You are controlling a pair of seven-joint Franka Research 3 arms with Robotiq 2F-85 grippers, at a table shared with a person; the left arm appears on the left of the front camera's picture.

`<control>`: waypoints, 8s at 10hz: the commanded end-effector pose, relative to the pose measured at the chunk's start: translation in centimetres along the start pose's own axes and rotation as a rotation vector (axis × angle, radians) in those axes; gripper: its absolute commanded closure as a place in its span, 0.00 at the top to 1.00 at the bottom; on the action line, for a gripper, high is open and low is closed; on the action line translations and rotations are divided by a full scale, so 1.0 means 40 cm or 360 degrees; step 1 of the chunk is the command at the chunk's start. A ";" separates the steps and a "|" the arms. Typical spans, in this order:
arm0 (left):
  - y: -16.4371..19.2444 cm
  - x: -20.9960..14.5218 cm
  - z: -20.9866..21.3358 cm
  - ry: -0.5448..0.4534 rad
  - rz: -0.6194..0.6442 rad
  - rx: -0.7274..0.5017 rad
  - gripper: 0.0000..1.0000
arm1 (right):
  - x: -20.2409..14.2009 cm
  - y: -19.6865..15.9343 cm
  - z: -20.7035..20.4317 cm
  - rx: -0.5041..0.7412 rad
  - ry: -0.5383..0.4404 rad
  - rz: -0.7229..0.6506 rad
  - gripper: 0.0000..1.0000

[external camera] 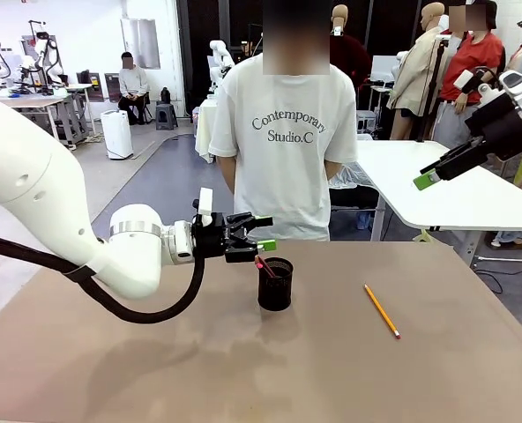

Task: Place the pens into the pen holder.
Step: Pick up a writing instrument from the table and place it into the Pen holder.

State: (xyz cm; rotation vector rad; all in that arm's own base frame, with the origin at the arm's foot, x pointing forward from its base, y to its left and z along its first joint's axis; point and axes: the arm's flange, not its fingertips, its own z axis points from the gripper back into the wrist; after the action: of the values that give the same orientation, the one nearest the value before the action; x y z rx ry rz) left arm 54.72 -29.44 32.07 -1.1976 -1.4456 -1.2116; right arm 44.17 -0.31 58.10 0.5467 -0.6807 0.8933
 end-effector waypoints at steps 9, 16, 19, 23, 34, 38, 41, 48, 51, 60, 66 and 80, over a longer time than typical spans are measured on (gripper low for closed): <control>0.095 0.353 0.246 0.0821 0.0098 -0.0257 1.00 | 0.004 0.001 0.000 0.0005 -0.0017 0.0008 1.00; 0.125 0.386 0.382 0.1261 0.0002 0.0215 1.00 | 0.004 0.001 0.000 0.0005 -0.0017 0.0008 1.00; 0.150 0.383 0.398 0.1286 -0.0016 0.0189 1.00 | 0.004 0.001 0.000 0.0005 -0.0017 0.0008 1.00; 0.150 0.383 0.398 0.1286 -0.0016 0.0189 1.00 | 0.004 0.001 0.000 0.0005 -0.0017 0.0008 1.00; 0.150 0.383 0.398 0.1286 -0.0016 0.0189 1.00 | 0.004 0.001 0.000 0.0005 -0.0017 0.0008 1.00; 0.150 0.383 0.398 0.1286 -0.0016 0.0189 1.00 | 0.004 0.001 0.000 0.0005 -0.0017 0.0008 1.00; 0.150 0.383 0.398 0.1286 -0.0016 0.0189 1.00 | 0.004 0.001 0.000 0.0005 -0.0017 0.0008 1.00; 0.150 0.383 0.398 0.1286 -0.0016 0.0189 1.00 | 0.094 0.084 -0.287 -0.0312 0.0680 -0.0264 1.00; 0.150 0.383 0.398 0.1286 -0.0016 0.0189 1.00 | 0.087 0.080 -0.426 -0.0554 0.0919 -0.0278 1.00; 0.150 0.383 0.398 0.1286 -0.0016 0.0189 1.00 | -0.142 -0.003 -0.515 -0.0784 0.0913 -0.0712 1.00; 0.150 0.383 0.398 0.1286 -0.0016 0.0189 1.00 | -0.148 -0.055 -0.596 -0.0695 0.1100 -0.0853 1.00; 0.150 0.383 0.398 0.1286 -0.0016 0.0189 1.00 | -0.226 -0.193 -0.777 -0.0855 0.1040 -0.1071 1.00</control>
State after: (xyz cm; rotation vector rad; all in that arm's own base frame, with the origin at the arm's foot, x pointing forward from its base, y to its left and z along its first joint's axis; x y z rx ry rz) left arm 57.53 -11.37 45.53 -0.5110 -0.8893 -1.3647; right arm 56.09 11.93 30.05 -0.0043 -0.0623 0.2258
